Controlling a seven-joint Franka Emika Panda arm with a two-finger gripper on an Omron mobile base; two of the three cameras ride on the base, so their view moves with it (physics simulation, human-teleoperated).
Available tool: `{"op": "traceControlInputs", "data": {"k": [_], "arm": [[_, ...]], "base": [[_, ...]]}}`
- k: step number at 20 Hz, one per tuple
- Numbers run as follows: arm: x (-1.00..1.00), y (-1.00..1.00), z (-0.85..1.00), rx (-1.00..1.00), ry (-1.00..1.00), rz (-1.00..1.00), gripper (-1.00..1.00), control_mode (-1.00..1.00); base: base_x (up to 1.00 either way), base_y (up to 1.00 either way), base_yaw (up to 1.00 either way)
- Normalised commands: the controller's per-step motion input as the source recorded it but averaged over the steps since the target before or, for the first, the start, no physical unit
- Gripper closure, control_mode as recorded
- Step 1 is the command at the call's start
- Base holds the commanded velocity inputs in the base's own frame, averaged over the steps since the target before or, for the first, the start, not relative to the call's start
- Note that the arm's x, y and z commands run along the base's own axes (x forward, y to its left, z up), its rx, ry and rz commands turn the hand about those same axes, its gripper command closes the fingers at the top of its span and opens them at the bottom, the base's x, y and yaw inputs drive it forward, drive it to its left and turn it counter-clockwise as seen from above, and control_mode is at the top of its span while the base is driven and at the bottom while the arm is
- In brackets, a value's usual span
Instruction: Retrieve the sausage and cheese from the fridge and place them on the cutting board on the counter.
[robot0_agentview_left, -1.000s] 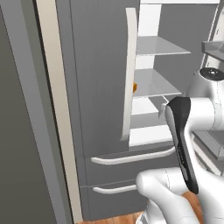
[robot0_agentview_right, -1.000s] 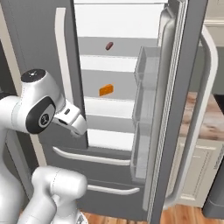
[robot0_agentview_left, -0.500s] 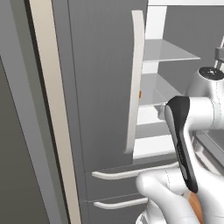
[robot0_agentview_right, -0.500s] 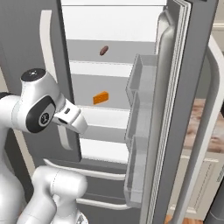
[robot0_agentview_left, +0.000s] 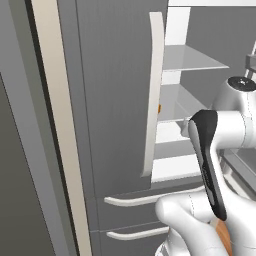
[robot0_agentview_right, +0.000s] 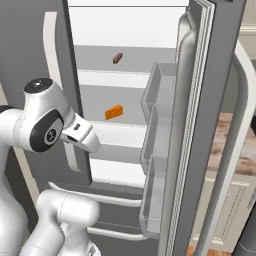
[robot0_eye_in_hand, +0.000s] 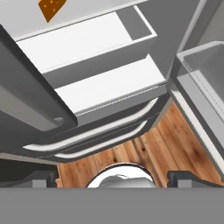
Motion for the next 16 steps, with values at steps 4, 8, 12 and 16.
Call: {"op": "traceControlInputs", "data": {"k": [4, 8, 12, 16], "arm": [[0.00, 0.00, 0.00, 0.00, 0.00, 0.00, -1.00, 1.00], [0.00, 0.00, 0.00, 0.00, 0.00, 0.00, -1.00, 1.00], [0.00, 0.00, 0.00, 0.00, 0.00, 0.00, -1.00, 1.00], [0.00, 0.00, 0.00, 0.00, 0.00, 0.00, -1.00, -1.00]], "base": [[0.00, 0.00, 0.00], [0.00, 0.00, 0.00], [-0.01, 0.00, 0.00], [-0.01, 0.00, 0.00]]}}
